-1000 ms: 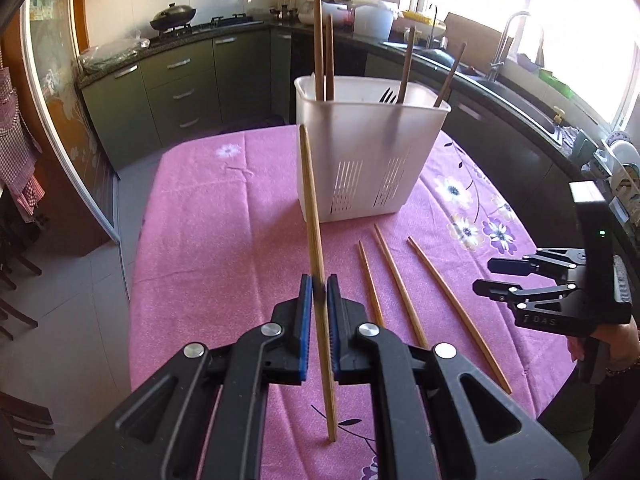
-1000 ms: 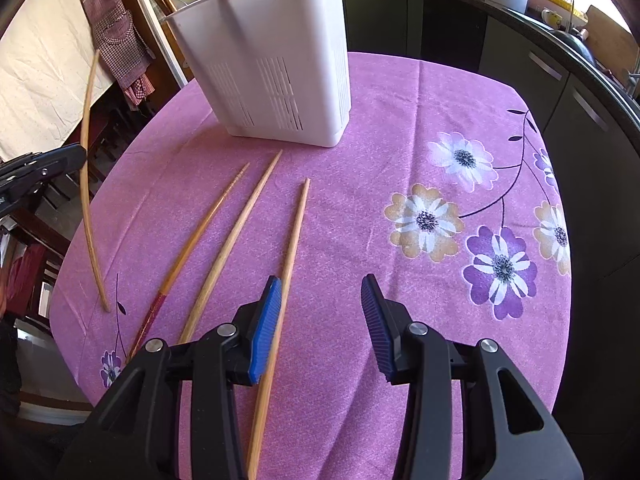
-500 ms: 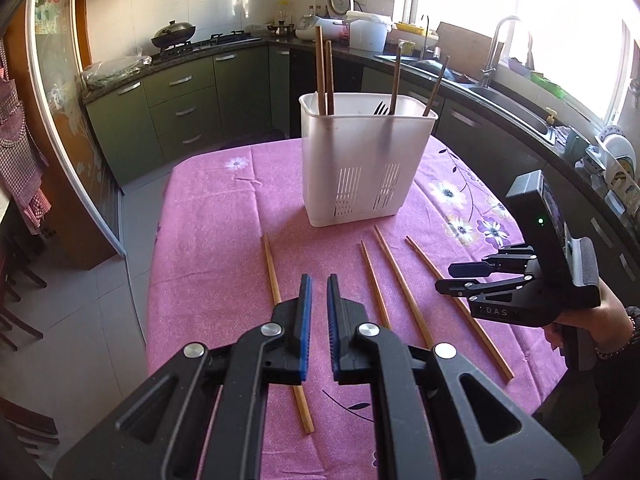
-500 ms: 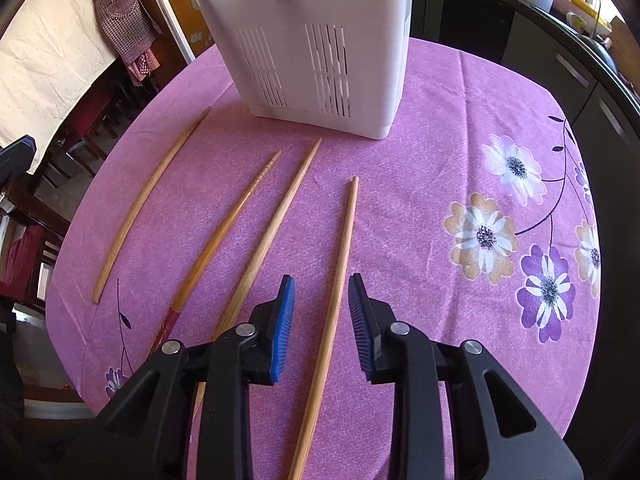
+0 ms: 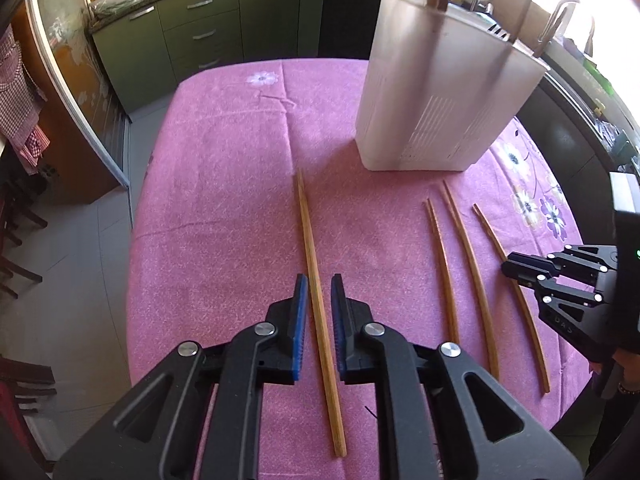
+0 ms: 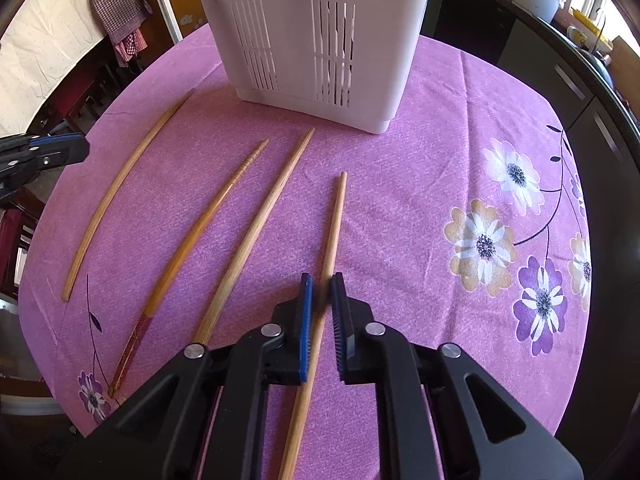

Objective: Organize utensils
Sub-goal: 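Grasp a wooden chopstick with the right tool and lift it upright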

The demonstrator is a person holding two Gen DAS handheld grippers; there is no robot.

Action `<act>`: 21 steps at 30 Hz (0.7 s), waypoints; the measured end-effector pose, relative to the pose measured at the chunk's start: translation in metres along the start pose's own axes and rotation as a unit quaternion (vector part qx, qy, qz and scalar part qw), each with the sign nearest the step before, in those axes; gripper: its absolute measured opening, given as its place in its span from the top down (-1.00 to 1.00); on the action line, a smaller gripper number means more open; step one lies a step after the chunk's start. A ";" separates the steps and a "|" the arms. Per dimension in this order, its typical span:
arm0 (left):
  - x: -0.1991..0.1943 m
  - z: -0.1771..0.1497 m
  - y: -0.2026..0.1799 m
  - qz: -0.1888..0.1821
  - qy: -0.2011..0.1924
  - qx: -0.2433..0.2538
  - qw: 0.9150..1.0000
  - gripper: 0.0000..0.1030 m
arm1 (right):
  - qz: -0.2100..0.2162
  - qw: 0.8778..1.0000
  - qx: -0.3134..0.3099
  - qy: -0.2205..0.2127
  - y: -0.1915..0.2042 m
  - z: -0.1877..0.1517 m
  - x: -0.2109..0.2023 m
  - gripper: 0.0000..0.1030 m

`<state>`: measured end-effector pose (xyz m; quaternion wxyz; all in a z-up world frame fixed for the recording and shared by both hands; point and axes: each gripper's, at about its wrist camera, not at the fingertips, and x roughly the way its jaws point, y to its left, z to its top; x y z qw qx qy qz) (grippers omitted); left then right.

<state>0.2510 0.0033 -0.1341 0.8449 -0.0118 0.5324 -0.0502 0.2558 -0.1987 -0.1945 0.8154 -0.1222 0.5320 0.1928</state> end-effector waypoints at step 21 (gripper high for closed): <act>0.055 0.029 -0.010 0.041 0.078 0.022 0.996 0.86 | 0.035 0.993 0.043 -0.104 -0.036 -0.026 -0.093 0.87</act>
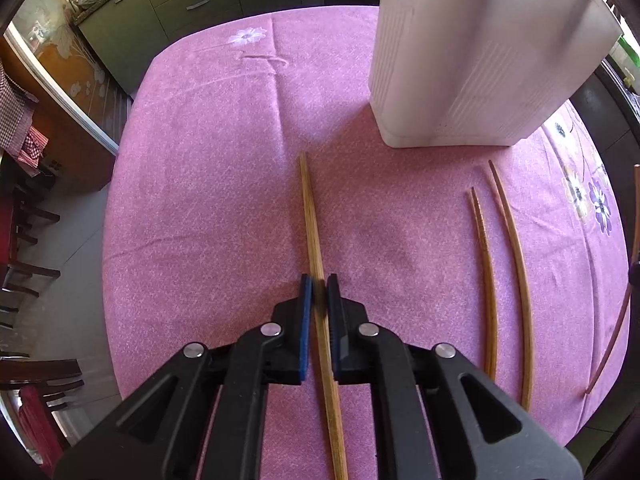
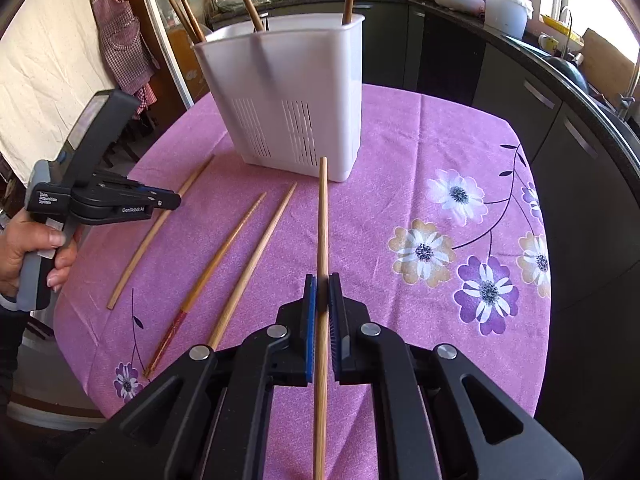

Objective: Organize utensils
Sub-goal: 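Grasp a wooden chopstick with the right tool and lift it upright, then carry both held chopsticks over the white basket and insert them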

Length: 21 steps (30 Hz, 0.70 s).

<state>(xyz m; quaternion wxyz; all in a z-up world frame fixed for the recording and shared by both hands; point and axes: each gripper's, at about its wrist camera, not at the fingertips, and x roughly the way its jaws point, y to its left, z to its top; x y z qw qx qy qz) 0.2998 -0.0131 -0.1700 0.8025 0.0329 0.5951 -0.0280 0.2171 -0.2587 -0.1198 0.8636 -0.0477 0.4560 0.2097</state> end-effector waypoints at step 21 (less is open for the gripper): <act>-0.162 -0.073 0.002 -0.025 -0.226 0.038 0.973 0.87 | 0.004 0.993 0.008 -0.115 0.007 -0.014 -0.100 0.86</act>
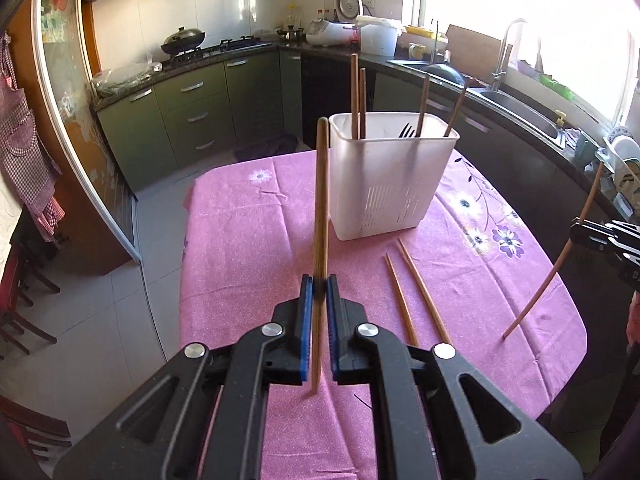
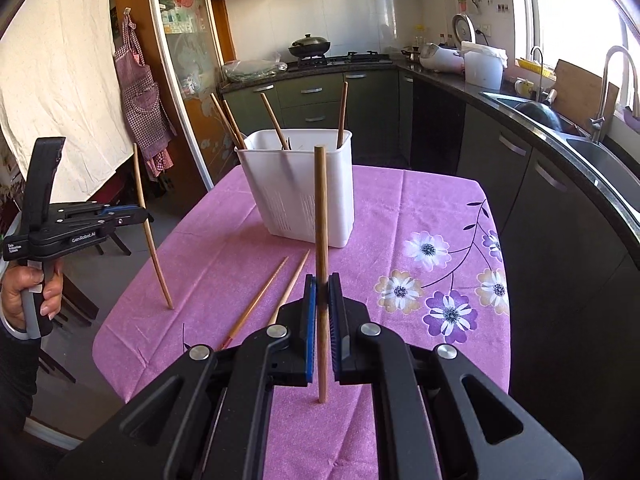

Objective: Organize utensils
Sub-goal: 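Carry both held chopsticks over the white basket and insert them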

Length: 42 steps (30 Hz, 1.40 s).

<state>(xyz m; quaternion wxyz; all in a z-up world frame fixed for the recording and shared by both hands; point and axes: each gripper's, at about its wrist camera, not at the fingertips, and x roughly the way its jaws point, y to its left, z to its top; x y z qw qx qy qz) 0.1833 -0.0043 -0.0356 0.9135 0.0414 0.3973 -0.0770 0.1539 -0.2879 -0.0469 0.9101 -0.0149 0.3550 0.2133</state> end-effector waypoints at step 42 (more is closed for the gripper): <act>-0.052 0.173 -0.049 -0.036 -0.207 0.005 0.978 0.87 | 0.000 0.985 0.010 -0.170 0.009 0.222 -0.007 0.87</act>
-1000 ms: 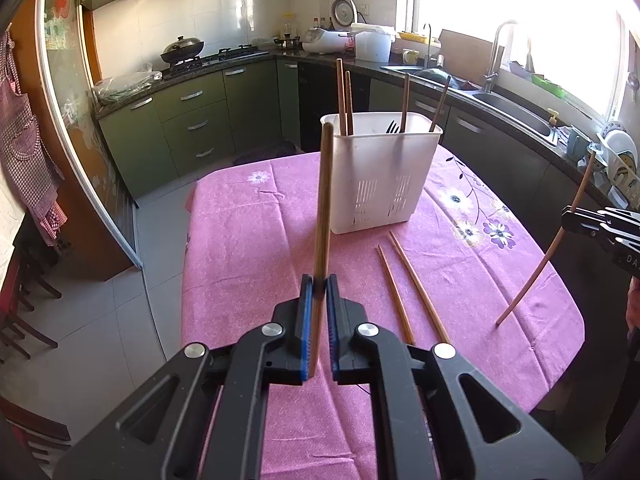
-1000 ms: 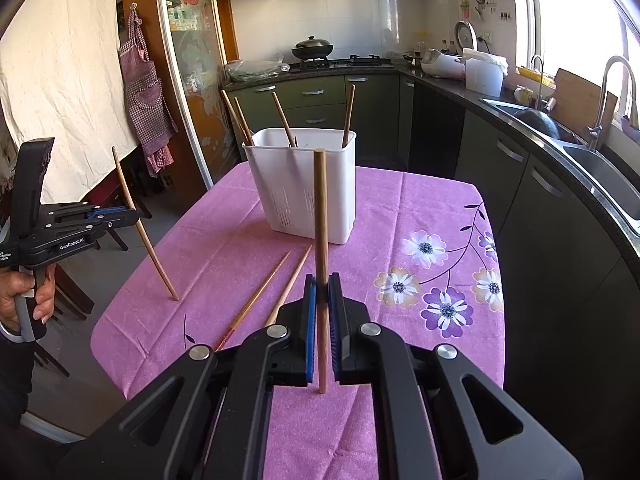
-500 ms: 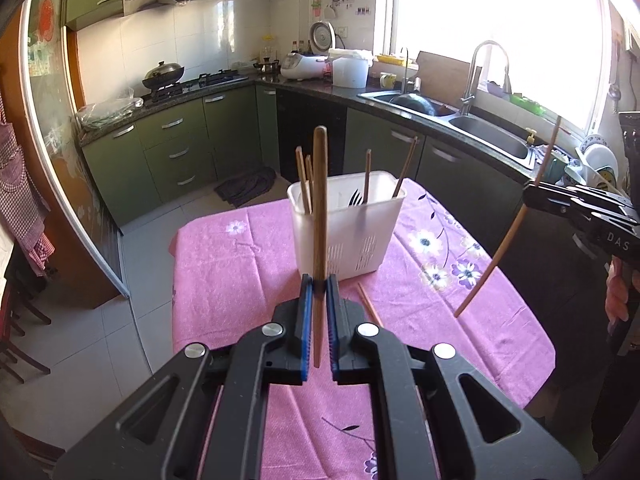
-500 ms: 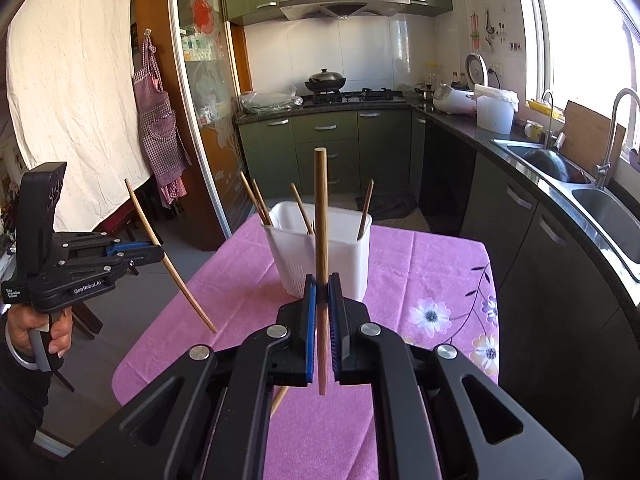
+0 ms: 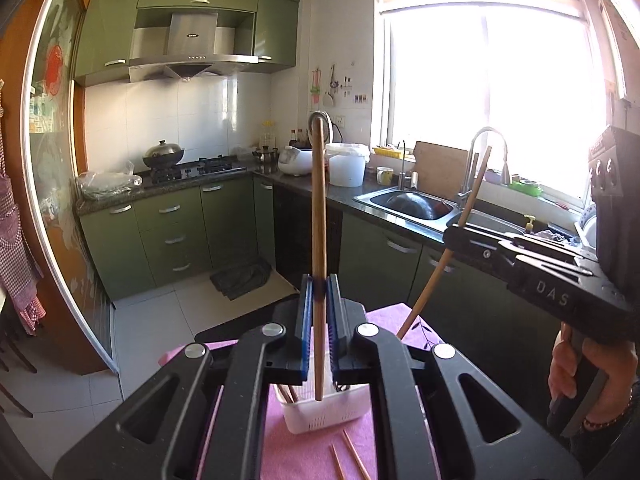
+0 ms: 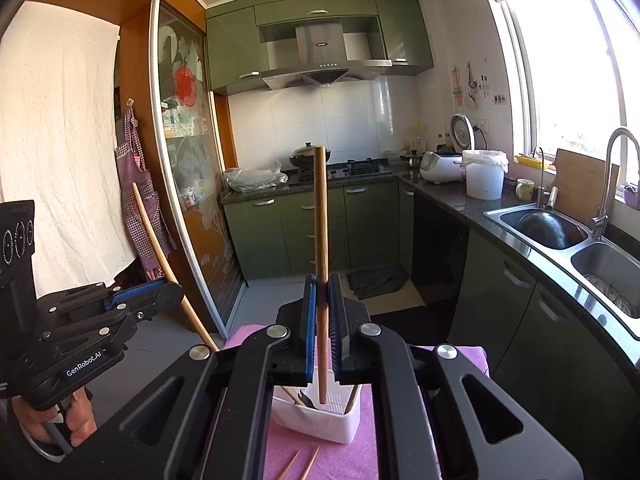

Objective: Organize utensils
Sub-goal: 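Carry both held chopsticks over the white basket and insert them, then open the left tool then the right tool to drop the chopsticks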

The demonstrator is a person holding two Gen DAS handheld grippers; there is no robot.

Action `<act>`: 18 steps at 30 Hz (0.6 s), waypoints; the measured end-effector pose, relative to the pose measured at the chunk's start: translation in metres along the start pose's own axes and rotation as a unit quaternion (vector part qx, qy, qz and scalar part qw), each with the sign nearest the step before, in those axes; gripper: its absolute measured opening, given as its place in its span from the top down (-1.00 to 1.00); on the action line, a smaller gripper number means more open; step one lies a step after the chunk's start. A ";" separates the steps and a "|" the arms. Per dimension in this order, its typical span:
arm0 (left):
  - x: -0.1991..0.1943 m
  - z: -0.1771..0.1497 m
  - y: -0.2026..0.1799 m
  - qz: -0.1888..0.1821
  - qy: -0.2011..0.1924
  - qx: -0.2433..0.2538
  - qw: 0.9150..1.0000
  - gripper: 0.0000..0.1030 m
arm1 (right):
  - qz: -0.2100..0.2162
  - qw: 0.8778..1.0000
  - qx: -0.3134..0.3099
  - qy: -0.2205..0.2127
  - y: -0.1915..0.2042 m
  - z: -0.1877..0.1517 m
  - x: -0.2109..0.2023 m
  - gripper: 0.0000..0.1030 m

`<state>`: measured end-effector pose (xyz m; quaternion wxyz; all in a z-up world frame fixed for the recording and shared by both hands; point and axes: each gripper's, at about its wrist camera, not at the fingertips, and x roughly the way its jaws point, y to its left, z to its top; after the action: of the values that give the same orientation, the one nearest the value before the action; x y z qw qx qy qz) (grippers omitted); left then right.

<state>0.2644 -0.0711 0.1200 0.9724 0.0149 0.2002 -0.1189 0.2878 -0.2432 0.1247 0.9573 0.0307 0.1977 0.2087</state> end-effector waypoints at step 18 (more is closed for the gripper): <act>0.064 -0.055 0.014 0.013 0.119 -0.005 0.993 0.52 | -0.002 0.996 -0.024 0.083 0.004 -0.064 0.054 0.83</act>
<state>0.3031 -0.0677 0.0441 0.9431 0.0269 0.3152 -0.1024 0.3062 -0.2188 0.0470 0.9383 -0.0105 0.2717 0.2138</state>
